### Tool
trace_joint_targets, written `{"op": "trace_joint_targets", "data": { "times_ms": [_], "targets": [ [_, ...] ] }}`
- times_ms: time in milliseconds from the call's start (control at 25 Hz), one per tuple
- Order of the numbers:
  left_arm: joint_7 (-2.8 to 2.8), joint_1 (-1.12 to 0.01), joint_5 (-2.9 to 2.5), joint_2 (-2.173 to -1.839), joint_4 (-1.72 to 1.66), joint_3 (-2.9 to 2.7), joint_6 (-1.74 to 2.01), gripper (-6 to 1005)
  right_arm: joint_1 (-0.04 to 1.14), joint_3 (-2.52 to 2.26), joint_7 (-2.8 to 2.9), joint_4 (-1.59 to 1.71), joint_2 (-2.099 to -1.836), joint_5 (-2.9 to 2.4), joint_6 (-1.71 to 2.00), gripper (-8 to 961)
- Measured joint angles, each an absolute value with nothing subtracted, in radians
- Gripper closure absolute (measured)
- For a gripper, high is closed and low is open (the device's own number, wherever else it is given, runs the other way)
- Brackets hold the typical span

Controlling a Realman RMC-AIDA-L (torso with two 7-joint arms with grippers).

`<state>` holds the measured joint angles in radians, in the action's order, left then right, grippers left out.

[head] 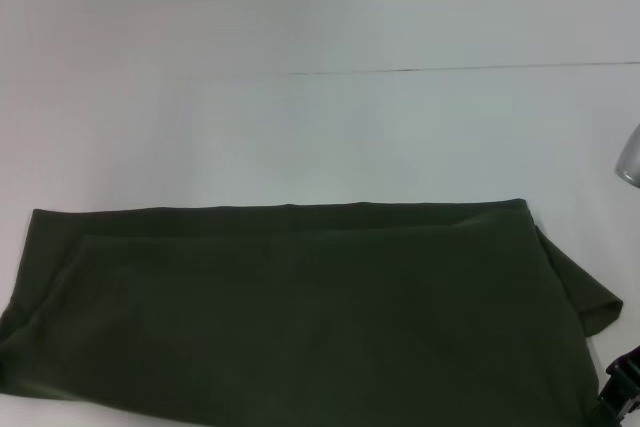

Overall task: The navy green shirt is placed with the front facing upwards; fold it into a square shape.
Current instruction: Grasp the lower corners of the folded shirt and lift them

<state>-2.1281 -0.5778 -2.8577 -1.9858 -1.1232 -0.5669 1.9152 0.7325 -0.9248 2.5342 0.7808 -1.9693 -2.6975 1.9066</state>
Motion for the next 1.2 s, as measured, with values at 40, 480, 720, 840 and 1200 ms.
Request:
{"op": "trace_joint_targets", "data": {
  "times_ms": [40,480,720,840,1200],
  "targets": [
    [-2.129,-0.576,-2.858,-1.986,-1.123,-0.567,1.912,982,0.732,-0.922,2.535,0.785,-1.970,-2.702,1.907,941],
    [-2.171,-0.567,-2.858,-1.990,-1.116,-0.581,1.891,981,0.752,-0.923,2.540,0.791,-1.977,-2.704,1.927,878],
    [-2.187,-0.565,-2.859,-1.987,-1.119,-0.586,1.930,972,0.762,-0.906,2.530,0.793,-1.958,-2.699,1.961,731],
    [-2.202,-0.564,-2.859,-1.985,-1.127,-0.587,1.939,856,0.770,-0.864,2.522,0.802,-1.942,-2.698,1.976,612],
    [-2.260,-0.551,-2.859,-1.982,-1.148,-0.599,1.894,671,0.782,-0.696,2.475,0.804,-1.923,-2.679,1.983,284]
  ]
}}
